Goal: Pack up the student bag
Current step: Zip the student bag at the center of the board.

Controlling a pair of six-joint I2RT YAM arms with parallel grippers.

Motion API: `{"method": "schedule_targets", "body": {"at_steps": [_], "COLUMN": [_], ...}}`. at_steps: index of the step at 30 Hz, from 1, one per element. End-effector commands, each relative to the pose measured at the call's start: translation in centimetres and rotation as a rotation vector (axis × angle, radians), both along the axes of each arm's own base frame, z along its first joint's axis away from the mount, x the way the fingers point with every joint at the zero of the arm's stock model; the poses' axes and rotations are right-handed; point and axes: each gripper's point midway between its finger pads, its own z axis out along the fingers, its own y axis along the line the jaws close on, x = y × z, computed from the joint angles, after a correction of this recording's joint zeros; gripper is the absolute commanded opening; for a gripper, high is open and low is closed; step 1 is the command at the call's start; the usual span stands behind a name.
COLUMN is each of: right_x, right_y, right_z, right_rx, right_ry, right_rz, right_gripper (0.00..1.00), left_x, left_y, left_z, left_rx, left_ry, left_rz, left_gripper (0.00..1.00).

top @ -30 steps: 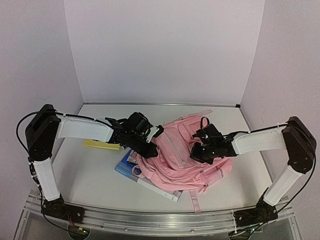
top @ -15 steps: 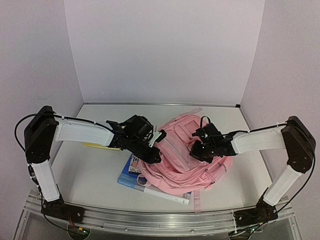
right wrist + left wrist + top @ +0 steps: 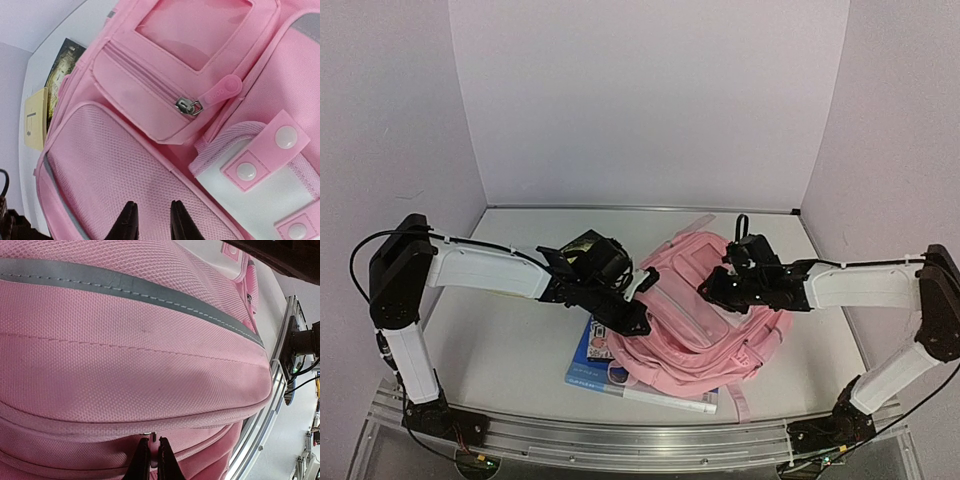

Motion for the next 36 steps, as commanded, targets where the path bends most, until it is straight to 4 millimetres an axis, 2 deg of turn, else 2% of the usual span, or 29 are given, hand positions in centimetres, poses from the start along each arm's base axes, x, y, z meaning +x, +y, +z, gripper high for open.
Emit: {"method": "schedule_targets", "body": {"at_steps": [1,3,6,9,14,26,29,32,36], "right_x": [-0.8,-1.3,-2.0,-3.1,-5.2,-8.0,-7.9,-7.7,-7.2], "right_y": [-0.5,-0.8,-1.6,-2.5,-3.8,-2.5,-1.9,-0.7,-0.6], "right_z": [2.5,2.8,2.7,2.0,-0.3,-3.9,-4.6,-4.6,-5.1], "right_rx": [0.003,0.001,-0.010,-0.005,0.010,0.101,0.140,0.220,0.258], "right_ry": [-0.072,-0.073,-0.049,-0.012,0.062,0.212,0.217,0.221,0.227], "right_rz": [0.046,0.051,0.044,0.025,0.003,0.059,0.059,0.066,0.007], "right_gripper": [0.37,0.44,0.48,0.49,0.52,0.50,0.46,0.38,0.11], "left_x": [0.4,0.9,1.3,1.4,1.6,1.6,1.5,1.3,0.9], "left_y": [-0.5,-0.2,0.2,0.4,0.8,1.0,0.8,0.9,1.5], "left_z": [2.6,2.7,2.9,2.9,2.1,1.3,1.3,0.9,-0.1], "left_rx": [-0.056,-0.053,-0.053,-0.042,-0.008,0.025,0.020,0.040,0.101], "left_ry": [-0.017,-0.012,-0.011,-0.006,0.014,0.050,0.054,0.064,0.082], "left_rz": [0.007,0.021,0.036,0.040,0.047,0.058,0.049,0.035,0.010], "left_gripper": [0.00,0.00,0.00,0.00,0.00,0.00,0.00,0.00,0.00]}}
